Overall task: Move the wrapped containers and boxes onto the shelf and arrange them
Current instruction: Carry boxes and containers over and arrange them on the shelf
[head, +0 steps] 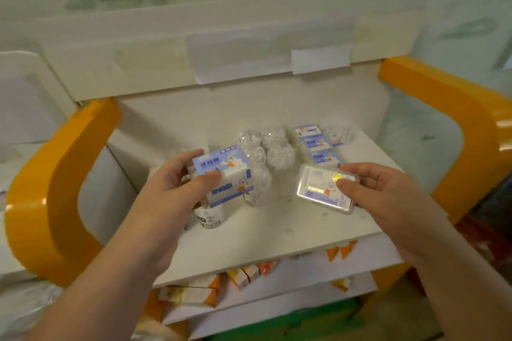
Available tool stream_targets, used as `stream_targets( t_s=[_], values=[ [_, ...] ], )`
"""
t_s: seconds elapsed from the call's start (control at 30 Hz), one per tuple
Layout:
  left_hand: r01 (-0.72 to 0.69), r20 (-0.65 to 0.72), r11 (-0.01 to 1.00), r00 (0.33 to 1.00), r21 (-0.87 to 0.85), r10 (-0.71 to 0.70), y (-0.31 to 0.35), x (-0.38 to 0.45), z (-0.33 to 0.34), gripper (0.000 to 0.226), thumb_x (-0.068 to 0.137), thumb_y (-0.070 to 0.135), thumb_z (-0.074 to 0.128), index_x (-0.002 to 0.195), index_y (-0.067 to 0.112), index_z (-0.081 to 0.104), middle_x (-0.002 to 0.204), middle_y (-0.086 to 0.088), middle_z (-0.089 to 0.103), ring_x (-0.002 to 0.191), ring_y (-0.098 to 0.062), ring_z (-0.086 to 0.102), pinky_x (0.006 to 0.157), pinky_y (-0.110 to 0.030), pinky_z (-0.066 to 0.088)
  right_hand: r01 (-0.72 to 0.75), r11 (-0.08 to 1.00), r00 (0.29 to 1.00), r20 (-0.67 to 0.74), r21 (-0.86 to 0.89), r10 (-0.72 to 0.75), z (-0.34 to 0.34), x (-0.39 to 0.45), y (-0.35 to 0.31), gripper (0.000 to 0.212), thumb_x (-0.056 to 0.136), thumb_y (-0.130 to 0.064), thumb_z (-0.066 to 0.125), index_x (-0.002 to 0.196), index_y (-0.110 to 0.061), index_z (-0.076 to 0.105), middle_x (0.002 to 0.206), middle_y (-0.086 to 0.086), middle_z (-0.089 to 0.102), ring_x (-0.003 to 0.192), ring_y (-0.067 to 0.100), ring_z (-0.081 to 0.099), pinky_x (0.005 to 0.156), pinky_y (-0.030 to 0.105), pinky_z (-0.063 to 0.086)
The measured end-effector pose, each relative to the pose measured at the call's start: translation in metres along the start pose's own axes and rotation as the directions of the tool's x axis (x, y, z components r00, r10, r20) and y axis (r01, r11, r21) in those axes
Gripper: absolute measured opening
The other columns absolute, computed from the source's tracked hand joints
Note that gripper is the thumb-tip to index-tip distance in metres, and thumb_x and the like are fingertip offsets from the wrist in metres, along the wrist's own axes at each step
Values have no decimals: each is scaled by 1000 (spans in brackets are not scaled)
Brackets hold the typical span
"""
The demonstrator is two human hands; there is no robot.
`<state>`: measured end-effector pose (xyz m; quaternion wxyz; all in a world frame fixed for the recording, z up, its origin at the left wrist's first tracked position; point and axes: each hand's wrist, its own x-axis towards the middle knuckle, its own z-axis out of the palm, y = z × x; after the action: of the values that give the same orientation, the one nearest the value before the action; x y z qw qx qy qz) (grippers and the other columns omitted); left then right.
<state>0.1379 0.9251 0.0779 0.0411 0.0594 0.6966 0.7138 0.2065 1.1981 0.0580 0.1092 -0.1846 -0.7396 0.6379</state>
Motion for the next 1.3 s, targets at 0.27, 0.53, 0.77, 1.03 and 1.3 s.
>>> stream_targets(
  t_s=[0.27, 0.53, 0.77, 1.03, 1.3],
  values=[
    [65, 185, 997, 980, 46, -72, -37, 33, 46, 35, 61, 22, 77, 93, 31, 68, 103, -27, 65, 83, -26, 55, 79, -41, 38, -88, 990, 992, -100, -113, 76, -35, 1, 11, 22, 87, -21, 72, 107, -28, 68, 95, -5, 76, 85, 12, 74, 75, 35, 59],
    [-100, 348, 950, 938, 294, -9, -90, 69, 137, 35, 72, 10, 80, 96, 19, 57, 86, -6, 65, 63, -9, 56, 55, -22, 48, -91, 995, 971, -225, -39, 80, -74, 3, 32, 18, 88, -21, 70, 104, -27, 68, 85, -7, 75, 71, 6, 72, 52, 20, 55],
    [-419, 425, 749, 882, 514, 202, -143, 98, 186, 54, 71, 15, 81, 111, 27, 46, 117, -3, 52, 97, -2, 54, 80, -16, 47, -64, 996, 979, -198, -57, 52, -113, 52, 56, 27, 87, -22, 72, 113, -27, 68, 95, -12, 74, 78, 1, 71, 62, 22, 54],
    [-524, 408, 487, 851, 698, 331, -159, 108, 201, 54, 69, 19, 83, 117, 15, 59, 121, -1, 56, 106, -13, 51, 93, -12, 35, -29, 999, 997, -69, -37, 26, -133, 91, 74, 26, 88, -17, 71, 111, -26, 67, 98, -9, 73, 77, -2, 70, 56, 13, 50],
    [-498, 408, 170, 828, 850, 384, -159, 108, 209, 53, 73, 25, 77, 122, 13, 61, 125, -4, 55, 114, -27, 53, 99, -34, 42, -3, 995, 998, -68, -102, -4, -133, 124, 92, 37, 88, -19, 71, 119, -34, 60, 107, -13, 69, 92, 5, 69, 80, 32, 58]
  ],
)
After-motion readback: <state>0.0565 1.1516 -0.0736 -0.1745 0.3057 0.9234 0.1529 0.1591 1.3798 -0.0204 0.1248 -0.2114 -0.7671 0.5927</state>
